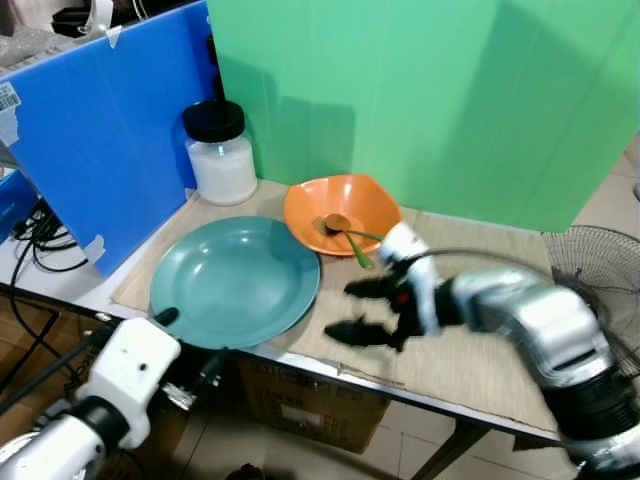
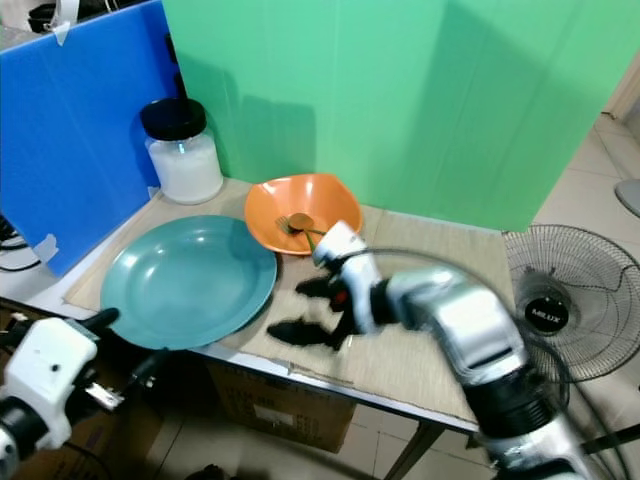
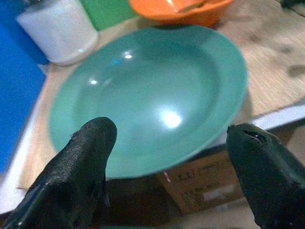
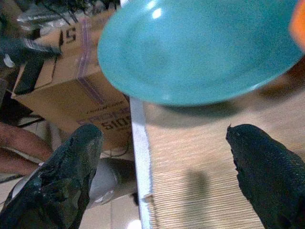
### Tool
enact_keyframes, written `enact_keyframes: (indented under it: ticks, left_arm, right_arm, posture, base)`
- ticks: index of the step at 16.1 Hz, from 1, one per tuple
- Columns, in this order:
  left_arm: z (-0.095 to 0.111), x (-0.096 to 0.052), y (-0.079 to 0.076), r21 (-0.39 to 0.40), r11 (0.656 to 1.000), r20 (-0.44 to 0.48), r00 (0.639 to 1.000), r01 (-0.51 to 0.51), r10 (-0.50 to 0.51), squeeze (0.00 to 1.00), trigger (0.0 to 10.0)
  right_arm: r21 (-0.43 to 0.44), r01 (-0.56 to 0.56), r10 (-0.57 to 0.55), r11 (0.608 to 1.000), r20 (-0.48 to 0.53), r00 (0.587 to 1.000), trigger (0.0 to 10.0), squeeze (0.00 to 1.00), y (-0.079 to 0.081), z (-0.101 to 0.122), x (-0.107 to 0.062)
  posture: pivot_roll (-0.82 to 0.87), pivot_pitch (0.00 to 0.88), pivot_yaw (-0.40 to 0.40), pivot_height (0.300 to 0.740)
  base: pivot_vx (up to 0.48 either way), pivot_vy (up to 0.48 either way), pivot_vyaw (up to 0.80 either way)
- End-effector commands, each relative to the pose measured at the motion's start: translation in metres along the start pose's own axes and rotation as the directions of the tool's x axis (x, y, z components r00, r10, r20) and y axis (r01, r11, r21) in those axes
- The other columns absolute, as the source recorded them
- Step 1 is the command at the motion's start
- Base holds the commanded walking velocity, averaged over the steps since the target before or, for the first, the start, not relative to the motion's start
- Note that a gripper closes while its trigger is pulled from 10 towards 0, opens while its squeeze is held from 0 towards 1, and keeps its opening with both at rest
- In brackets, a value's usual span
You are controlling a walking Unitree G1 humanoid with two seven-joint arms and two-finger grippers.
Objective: Setting the table
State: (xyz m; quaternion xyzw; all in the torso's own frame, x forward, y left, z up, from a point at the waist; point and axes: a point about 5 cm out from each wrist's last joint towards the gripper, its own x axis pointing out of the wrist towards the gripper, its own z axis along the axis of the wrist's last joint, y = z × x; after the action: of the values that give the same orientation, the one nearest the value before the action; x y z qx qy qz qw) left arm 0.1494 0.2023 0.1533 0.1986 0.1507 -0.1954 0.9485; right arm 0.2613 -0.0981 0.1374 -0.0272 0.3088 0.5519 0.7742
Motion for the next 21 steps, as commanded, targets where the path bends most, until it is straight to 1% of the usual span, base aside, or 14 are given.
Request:
enact_keyframes:
  ticks: [1, 3, 5, 6, 9, 10, 11, 12, 13, 14, 15, 16, 19, 21]
  left_arm:
    - [0.005, -0.003, 0.002, 0.025, 1.0, 0.025, 1.0, -0.014, 0.013, 0.0, 10.0]
    - [0.017, 0.003, 0.011, 0.012, 0.992, 0.111, 0.986, -0.124, 0.122, 0.0, 10.0]
    - [0.026, 0.015, 0.006, -0.048, 0.982, 0.162, 0.969, -0.183, 0.188, 0.0, 10.0]
    - [0.028, 0.017, 0.004, -0.049, 0.981, 0.173, 0.965, -0.19, 0.195, 0.0, 10.0]
    - [0.03, 0.03, -0.006, -0.152, 0.961, 0.187, 0.948, -0.232, 0.259, 0.0, 10.0]
    - [0.033, 0.033, -0.005, -0.153, 0.959, 0.203, 0.942, -0.238, 0.266, 0.0, 10.0]
    - [0.033, 0.036, -0.001, -0.137, 0.957, 0.197, 0.939, -0.257, 0.28, 0.0, 10.0]
    - [0.033, 0.038, 0.001, -0.131, 0.955, 0.195, 0.938, -0.265, 0.286, 0.0, 10.0]
    - [0.033, 0.041, 0.004, -0.131, 0.95, 0.188, 0.934, -0.283, 0.304, 0.0, 10.0]
    - [0.033, 0.042, 0.005, -0.132, 0.948, 0.186, 0.932, -0.29, 0.311, 0.0, 10.0]
    - [0.033, 0.043, 0.006, -0.129, 0.946, 0.184, 0.93, -0.298, 0.318, 0.0, 10.0]
    - [0.034, 0.045, 0.007, -0.128, 0.945, 0.184, 0.93, -0.3, 0.32, 0.0, 10.0]
    - [0.038, 0.049, 0.009, -0.126, 0.946, 0.198, 0.926, -0.3, 0.32, 0.0, 10.0]
    - [0.037, 0.051, 0.011, -0.109, 0.945, 0.182, 0.929, -0.307, 0.323, 0.0, 10.0]
  right_arm:
    - [0.0, 0.031, -0.031, 1.0, -0.017, 0.999, 10.0, 1.0, -0.001, -0.001, 0.001]
    - [0.006, 0.093, -0.093, 0.996, 0.035, 0.995, 10.0, 1.0, -0.003, -0.004, 0.006]
    - [-0.022, 0.116, -0.112, 0.993, 0.146, 0.983, 10.0, 0.0, 0.002, -0.004, -0.01]
    - [-0.026, 0.117, -0.111, 0.993, 0.17, 0.979, 10.0, 0.0, 0.004, -0.005, -0.016]
    - [-0.024, 0.226, -0.211, 0.974, 0.269, 0.94, 10.0, 0.0, 0.012, -0.018, -0.044]
    - [0.026, 0.323, -0.315, 0.946, 0.311, 0.897, 10.0, 0.0, 0.011, -0.023, -0.054]
    - [0.115, 0.358, -0.375, 0.926, 0.367, 0.851, 10.0, 0.0, 0.012, -0.025, -0.058]
    - [0.148, 0.368, -0.397, 0.918, 0.38, 0.836, 10.0, 0.0, 0.012, -0.026, -0.059]
    - [0.24, 0.418, -0.482, 0.876, 0.411, 0.773, 10.0, 0.0, 0.009, -0.029, -0.061]
    - [0.272, 0.439, -0.516, 0.856, 0.417, 0.748, 10.0, 0.0, 0.008, -0.031, -0.062]
    - [0.381, 0.499, -0.626, 0.778, 0.406, 0.666, 10.0, 0.0, 0.0, -0.034, -0.064]
    - [0.434, 0.521, -0.675, 0.735, 0.399, 0.62, 10.0, 0.0, -0.004, -0.035, -0.066]
    - [0.497, 0.536, -0.73, 0.682, 0.428, 0.532, 10.0, 0.0, -0.003, -0.026, -0.069]
    - [0.488, 0.553, -0.737, 0.675, 0.437, 0.515, 10.0, 0.0, -0.002, -0.021, -0.067]
  posture:
    - [0.06, 0.0, 0.006, 0.74]
    - [0.07, 0.0, -0.001, 0.74]
    - [0.07, 0.0, 0.003, 0.74]
    - [0.07, 0.0, 0.01, 0.74]
    - [0.04, 0.0, 0.031, 0.74]
    - [0.03, 0.0, 0.039, 0.74]
    - [0.03, 0.0, 0.039, 0.74]
    - [0.03, 0.0, 0.039, 0.74]
    - [0.02, 0.0, 0.044, 0.74]
    - [0.03, 0.0, 0.046, 0.74]
    - [0.03, 0.0, 0.049, 0.74]
    - [0.03, 0.0, 0.05, 0.74]
    - [0.03, 0.0, 0.055, 0.74]
    - [0.03, 0.0, 0.061, 0.74]
  base:
    - [0.0, 0.0, 0.0]
    - [0.0, 0.0, 0.0]
    - [0.0, 0.0, 0.0]
    - [0.0, 0.0, 0.0]
    - [0.0, 0.16, 0.0]
    - [0.0, 0.48, 0.0]
    - [0.0, 0.48, -0.77]
    - [0.0, 0.48, -0.77]
    - [0.0, 0.48, -0.78]
    - [0.0, 0.48, -0.78]
    - [0.0, 0.48, -0.79]
    - [0.0, 0.48, -0.79]
    - [0.0, 0.16, -0.79]
    - [0.0, -0.48, -0.79]
